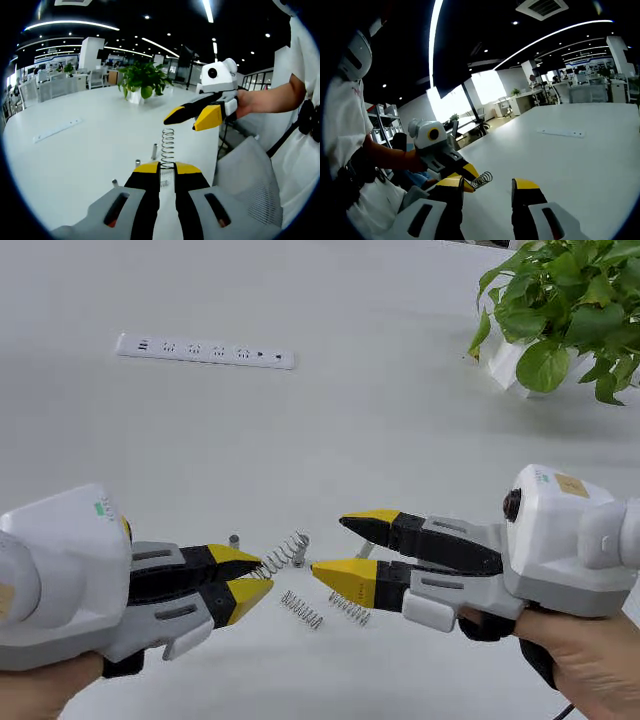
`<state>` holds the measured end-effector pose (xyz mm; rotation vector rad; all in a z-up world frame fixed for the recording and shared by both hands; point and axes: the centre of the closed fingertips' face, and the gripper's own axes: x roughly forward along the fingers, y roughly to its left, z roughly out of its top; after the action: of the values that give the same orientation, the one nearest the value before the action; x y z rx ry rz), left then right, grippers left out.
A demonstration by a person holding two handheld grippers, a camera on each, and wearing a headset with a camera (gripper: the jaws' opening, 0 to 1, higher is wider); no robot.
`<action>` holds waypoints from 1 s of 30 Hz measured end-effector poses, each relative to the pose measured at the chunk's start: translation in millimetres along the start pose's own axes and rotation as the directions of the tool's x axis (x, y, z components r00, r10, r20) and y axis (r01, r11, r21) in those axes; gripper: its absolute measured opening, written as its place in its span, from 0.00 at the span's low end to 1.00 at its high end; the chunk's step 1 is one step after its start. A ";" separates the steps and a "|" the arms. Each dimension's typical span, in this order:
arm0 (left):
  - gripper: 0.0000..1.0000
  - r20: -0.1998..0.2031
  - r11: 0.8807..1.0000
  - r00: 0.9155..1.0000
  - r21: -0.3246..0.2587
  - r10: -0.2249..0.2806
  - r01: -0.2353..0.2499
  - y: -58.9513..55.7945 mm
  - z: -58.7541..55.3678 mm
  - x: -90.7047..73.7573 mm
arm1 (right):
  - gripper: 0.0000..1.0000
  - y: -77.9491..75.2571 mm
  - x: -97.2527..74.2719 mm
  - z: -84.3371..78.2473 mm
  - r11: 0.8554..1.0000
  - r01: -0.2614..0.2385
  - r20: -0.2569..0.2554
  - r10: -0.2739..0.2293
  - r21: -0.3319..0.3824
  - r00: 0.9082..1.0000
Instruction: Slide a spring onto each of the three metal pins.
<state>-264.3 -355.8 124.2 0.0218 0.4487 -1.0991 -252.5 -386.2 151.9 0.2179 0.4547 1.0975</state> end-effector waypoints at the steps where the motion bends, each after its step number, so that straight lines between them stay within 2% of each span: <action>1: 0.07 0.006 1.000 1.000 -0.003 -0.003 0.003 -0.6 1.3 0.2 | 0.34 -0.1 0.9 1.0 1.000 -0.001 0.002 0.001 0.011 1.000; 11: 0.07 0.062 0.999 0.998 -0.017 -0.028 0.029 -7.9 13.4 2.2 | 0.23 6.1 5.9 7.0 0.998 -0.030 0.031 0.028 0.055 0.999; 16: 0.07 0.070 0.999 0.997 -0.020 -0.033 0.034 -8.9 15.5 2.9 | 0.15 9.8 6.6 8.3 0.996 -0.052 0.036 0.050 0.068 0.998; 23: 0.07 0.073 0.999 0.997 -0.021 -0.039 0.041 -10.1 17.1 4.1 | 0.10 9.7 6.7 11.9 0.994 -0.059 0.054 0.054 0.093 0.997; 30: 0.07 0.069 0.999 0.997 -0.019 -0.044 0.045 -10.8 16.5 4.6 | 0.07 9.9 6.4 12.0 0.994 -0.054 0.050 0.050 0.090 0.997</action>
<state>-266.3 -368.6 139.8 -0.0438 0.4007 -1.1356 -252.6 -375.4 164.8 0.3372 0.4585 1.1214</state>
